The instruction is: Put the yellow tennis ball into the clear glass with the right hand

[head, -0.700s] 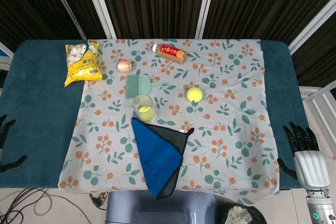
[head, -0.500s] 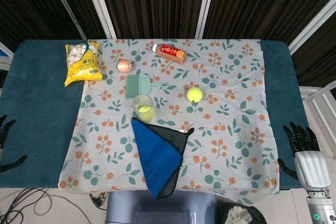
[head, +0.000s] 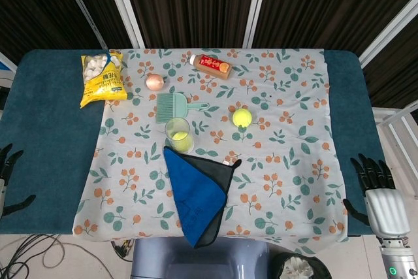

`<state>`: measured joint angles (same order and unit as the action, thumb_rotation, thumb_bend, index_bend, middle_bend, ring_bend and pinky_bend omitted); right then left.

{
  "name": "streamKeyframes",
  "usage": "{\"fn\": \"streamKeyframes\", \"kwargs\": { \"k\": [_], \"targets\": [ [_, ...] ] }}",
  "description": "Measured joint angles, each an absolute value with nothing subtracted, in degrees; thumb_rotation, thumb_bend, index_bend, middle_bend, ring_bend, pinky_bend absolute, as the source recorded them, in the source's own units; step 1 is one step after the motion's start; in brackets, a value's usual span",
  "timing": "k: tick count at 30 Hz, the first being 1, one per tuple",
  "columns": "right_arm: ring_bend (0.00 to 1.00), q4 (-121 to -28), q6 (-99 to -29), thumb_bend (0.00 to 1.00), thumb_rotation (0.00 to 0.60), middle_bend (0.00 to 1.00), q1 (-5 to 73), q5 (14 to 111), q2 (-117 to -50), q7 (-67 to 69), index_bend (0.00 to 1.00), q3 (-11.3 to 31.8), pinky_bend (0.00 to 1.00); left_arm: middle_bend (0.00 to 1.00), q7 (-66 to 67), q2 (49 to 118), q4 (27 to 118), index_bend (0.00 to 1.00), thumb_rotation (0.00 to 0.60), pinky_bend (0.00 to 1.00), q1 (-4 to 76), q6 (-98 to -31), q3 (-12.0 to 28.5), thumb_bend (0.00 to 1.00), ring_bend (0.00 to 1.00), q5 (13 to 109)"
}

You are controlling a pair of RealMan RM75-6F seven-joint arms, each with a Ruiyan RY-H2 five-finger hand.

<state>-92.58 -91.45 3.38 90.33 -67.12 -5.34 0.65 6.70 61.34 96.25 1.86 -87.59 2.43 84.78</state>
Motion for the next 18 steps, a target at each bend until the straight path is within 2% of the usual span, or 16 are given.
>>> {"fn": "streamKeyframes", "kwargs": {
  "k": [11,18],
  "targets": [
    [0.05,-93.7,-89.5,0.33,0.600,0.03,3.7,90.5,-65.9,-1.0,0.00,0.4,0.00,0.00,6.9,61.3,96.4,0.13,0.600,0.05,1.8,-87.8,2.4,0.00,0.00,84.7],
    [0.00,-95.2,-80.5,0.33,0.600,0.02,8.8,89.1,-63.2,1.7,0.00,1.9,0.00,0.00,7.3,61.6,96.5,0.13,0.600,0.05,1.6,-88.4,2.8,0.00,0.00,84.3]
  ]
}}
